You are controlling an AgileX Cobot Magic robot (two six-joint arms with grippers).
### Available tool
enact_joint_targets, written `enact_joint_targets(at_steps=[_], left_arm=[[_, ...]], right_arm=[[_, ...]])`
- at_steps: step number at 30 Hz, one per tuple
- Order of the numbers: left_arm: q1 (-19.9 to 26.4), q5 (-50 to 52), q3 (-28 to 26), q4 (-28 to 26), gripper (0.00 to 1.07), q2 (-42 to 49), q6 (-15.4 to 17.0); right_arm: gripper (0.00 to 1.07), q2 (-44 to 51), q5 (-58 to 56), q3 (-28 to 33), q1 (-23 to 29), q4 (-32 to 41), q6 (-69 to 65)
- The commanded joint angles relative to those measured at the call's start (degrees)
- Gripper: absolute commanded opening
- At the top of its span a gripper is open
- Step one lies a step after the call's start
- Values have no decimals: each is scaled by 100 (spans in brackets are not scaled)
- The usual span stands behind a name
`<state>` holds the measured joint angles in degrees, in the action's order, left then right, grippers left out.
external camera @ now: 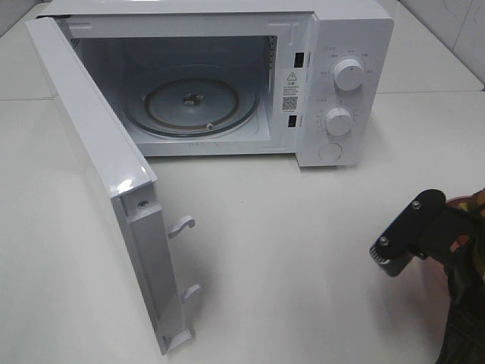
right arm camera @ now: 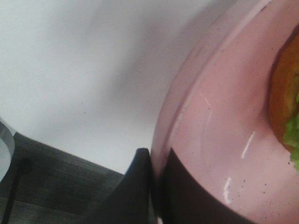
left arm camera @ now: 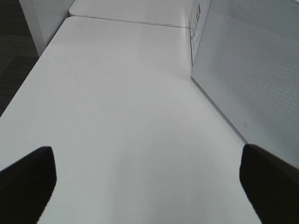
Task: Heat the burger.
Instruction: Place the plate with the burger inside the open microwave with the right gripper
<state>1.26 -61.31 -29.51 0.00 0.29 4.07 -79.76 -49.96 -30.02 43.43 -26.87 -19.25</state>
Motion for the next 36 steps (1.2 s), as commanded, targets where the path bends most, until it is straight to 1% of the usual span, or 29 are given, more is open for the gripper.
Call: enact_joint_targets(at_steps=[1, 2, 3, 4, 5, 6, 7, 8, 11, 13, 14, 16, 21, 24, 27, 28, 29, 31, 36], left_arm=[[-11, -6, -6, -40, 102, 97, 6], [-11, -6, -6, -40, 102, 97, 6], [-11, -6, -6, -40, 102, 97, 6], [-11, -6, -6, -40, 102, 97, 6], [-11, -6, -6, -40, 102, 97, 6], [-11, -6, -6, -40, 102, 97, 6], [-11, -6, -6, -40, 102, 97, 6], [-11, -6, -6, -40, 102, 97, 6], [-11, -6, -6, -40, 102, 97, 6], [-11, -6, -6, -40, 102, 97, 6], [-11, -6, -6, -40, 102, 97, 6], [-11, -6, -6, -40, 102, 97, 6], [-11, -6, -6, -40, 102, 97, 6], [-11, -6, -6, -40, 102, 97, 6], [-11, -6, -6, -40, 102, 97, 6], [-11, -6, -6, -40, 102, 97, 6], [-11, -6, -6, -40, 102, 97, 6], [-11, -6, -6, -40, 102, 97, 6], [-11, -6, -6, -40, 102, 97, 6]], right_arm=[[0, 97, -258, 6, 258, -258, -57], [0, 120, -304, 6, 372, -258, -57], [0, 120, -390, 6, 607, -298, -57], [0, 120, -390, 6, 607, -298, -57], [0, 120, -441, 6, 848, -332, -52], [0, 120, -441, 6, 848, -332, -52], [0, 120, -470, 6, 980, -355, -40], [0, 120, -510, 6, 1232, -447, -6], [0, 120, -516, 6, 1341, -476, 40], [0, 120, -498, 6, 1811, -527, 487], [0, 120, -498, 6, 1811, -527, 487], [0, 120, -498, 6, 2017, -539, 894], [0, 120, -424, 6, 2131, -539, 1524], [0, 120, -344, -17, 2131, -556, 1644], [0, 120, -195, -92, 2131, -716, 1839], [0, 120, -40, -155, 2131, -871, 2040], [0, 120, -40, -155, 2131, -871, 2040], [0, 120, 304, -246, 2131, -957, 2601], [0, 120, 831, -378, 2131, -1037, 3077]])
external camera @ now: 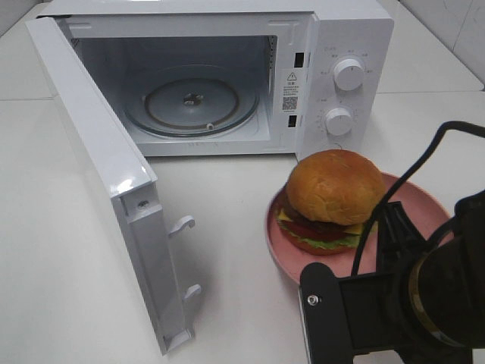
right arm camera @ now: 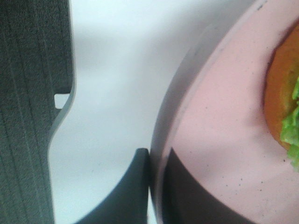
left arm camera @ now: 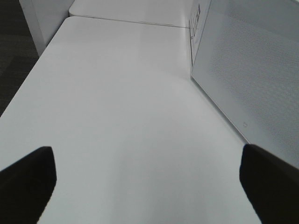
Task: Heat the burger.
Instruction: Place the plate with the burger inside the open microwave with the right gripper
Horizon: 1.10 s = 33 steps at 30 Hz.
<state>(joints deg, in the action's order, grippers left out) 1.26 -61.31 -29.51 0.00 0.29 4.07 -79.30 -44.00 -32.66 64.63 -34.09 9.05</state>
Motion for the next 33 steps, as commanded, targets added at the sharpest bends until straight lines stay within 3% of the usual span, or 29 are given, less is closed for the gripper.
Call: enact_joint_targets(at_steps=[1, 15, 33], left_arm=[[-11, -6, -6, -40, 102, 97, 6], [-11, -6, -6, -40, 102, 97, 6], [-11, -6, -6, -40, 102, 97, 6]], right_arm=[[0, 74, 235, -115, 11, -315, 246], [0, 52, 894, -390, -6, -281, 2200], [0, -504, 1931, -848, -613, -304, 2974]])
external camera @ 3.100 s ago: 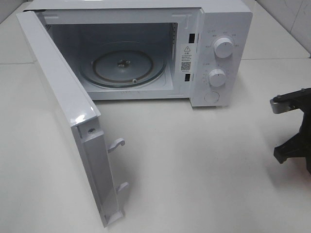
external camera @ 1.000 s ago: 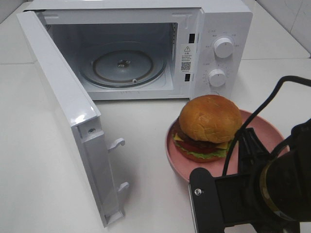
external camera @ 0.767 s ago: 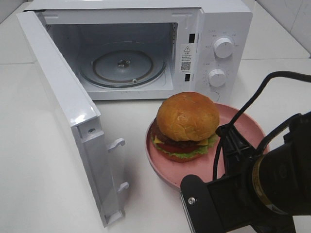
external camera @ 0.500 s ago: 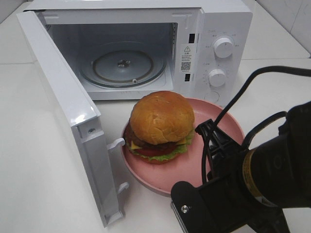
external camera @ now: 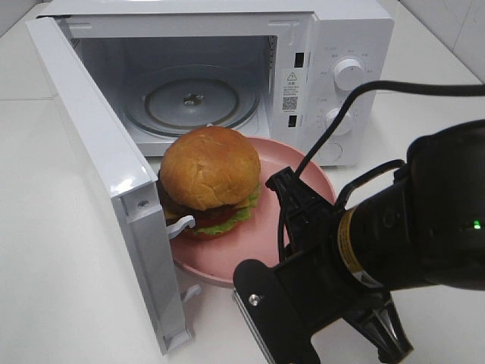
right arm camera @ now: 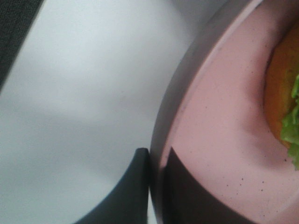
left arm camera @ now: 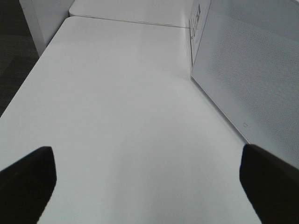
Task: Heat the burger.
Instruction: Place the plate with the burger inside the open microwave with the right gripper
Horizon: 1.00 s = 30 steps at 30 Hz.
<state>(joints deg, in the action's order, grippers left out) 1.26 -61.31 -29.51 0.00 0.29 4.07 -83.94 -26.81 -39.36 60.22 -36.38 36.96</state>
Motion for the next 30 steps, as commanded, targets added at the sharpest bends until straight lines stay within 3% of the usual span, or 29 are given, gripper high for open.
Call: enact_joint_targets(at_steps=[1, 13, 30], left_arm=[[-11, -6, -6, -40, 102, 97, 6], [-11, -6, -6, -40, 102, 97, 0], [-11, -6, -6, -40, 102, 97, 0]], right_arm=[[0, -40, 212, -178, -172, -74, 183], [0, -647, 34, -1100, -877, 1203, 2126], [0, -1404, -567, -2280, -1387, 1793, 3042]])
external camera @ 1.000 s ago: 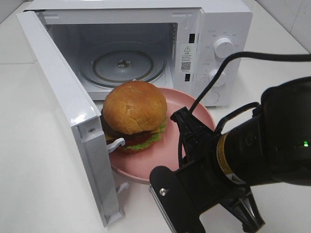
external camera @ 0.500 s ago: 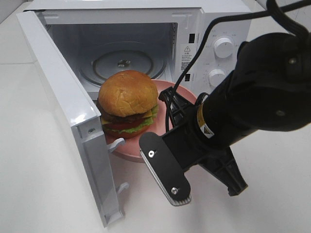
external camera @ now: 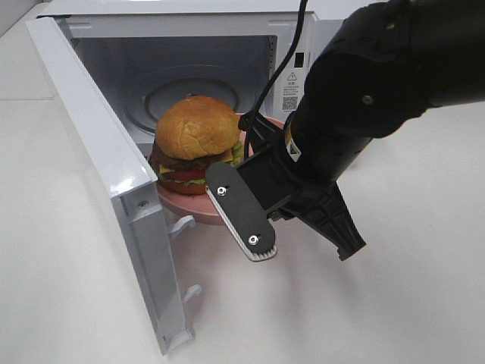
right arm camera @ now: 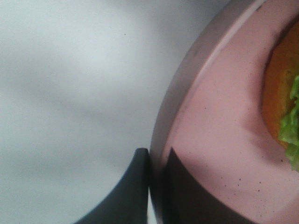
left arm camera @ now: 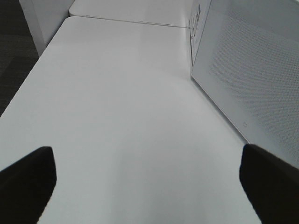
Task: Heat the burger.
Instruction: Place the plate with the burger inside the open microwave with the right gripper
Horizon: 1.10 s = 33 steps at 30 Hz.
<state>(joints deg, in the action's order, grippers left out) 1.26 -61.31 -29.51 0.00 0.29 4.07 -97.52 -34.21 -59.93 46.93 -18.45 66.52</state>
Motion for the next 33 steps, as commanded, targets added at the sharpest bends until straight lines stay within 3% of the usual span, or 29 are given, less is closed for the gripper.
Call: enact_joint_targets(at_steps=[1, 13, 33], left_arm=[[-11, -6, -6, -40, 102, 97, 0], [-11, -6, -6, -40, 102, 97, 0], [-11, -6, -6, -40, 102, 97, 0]], right_arm=[[0, -80, 166, -281, -103, 23, 115], [0, -688, -6, -1112, -304, 418, 579], [0, -1524, -424, -2510, -498, 435, 665]])
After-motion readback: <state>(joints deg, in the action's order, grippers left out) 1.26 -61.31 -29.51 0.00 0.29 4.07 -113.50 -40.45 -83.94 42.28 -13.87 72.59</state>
